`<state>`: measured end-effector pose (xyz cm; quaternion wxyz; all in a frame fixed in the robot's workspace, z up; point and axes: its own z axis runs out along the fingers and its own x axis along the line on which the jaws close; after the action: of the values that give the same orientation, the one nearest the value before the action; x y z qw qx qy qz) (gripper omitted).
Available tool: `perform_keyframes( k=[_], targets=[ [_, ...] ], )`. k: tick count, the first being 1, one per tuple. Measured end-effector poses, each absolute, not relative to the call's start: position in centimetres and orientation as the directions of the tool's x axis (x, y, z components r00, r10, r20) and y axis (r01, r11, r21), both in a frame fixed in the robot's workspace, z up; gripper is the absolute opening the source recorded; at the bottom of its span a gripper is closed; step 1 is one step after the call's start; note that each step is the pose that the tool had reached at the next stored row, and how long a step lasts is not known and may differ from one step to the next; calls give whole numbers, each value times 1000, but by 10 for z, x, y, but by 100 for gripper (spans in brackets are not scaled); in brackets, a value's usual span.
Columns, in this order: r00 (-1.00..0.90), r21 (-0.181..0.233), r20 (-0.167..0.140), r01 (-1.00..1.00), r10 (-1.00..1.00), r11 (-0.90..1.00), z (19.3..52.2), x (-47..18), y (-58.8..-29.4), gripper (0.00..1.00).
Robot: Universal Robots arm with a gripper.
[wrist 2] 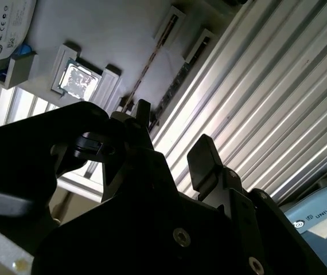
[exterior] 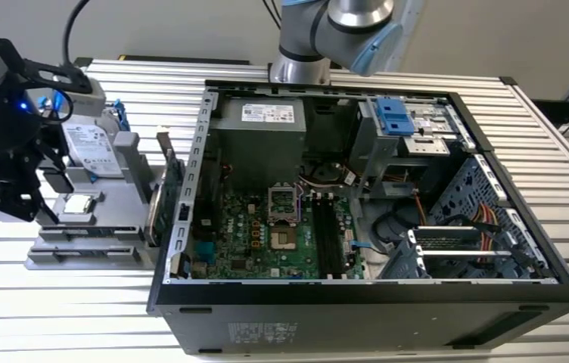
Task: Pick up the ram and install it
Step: 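Pick up the ram and move it above insertion slot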
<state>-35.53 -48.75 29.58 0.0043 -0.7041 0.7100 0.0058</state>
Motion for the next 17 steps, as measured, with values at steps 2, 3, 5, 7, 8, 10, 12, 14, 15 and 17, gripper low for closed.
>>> perform_keyframes(
  k=[2, 3, 5, 7, 8, 10, 12, 14, 15, 17],
  targets=[
    [-8, 2, -14, -1000, -1000, 8, 294, -355, -488, 100],
    [-8, 2, -14, -1000, -1000, 8, 294, -355, -488, 100],
    [-8, 3, -14, -1000, -1000, 8, 293, -355, -488, 100],
    [-8, 3, -14, -1000, -1000, 8, 291, -355, -489, 100],
    [-8, 3, -14, -1000, -1000, 8, 291, -355, -489, 100],
    [-8, 3, -14, -1000, -1000, 8, 289, -355, -490, 100],
    [-8, 4, -14, -1000, -1000, 8, 288, -355, -490, 100],
    [-8, 4, -14, -1000, -1000, 8, 287, -355, -491, 100],
    [-8, 4, -14, -1000, -1000, 8, 286, -355, -491, 100],
    [-8, 4, -14, -1000, -1000, 8, 285, -355, -492, 100]
  ],
)
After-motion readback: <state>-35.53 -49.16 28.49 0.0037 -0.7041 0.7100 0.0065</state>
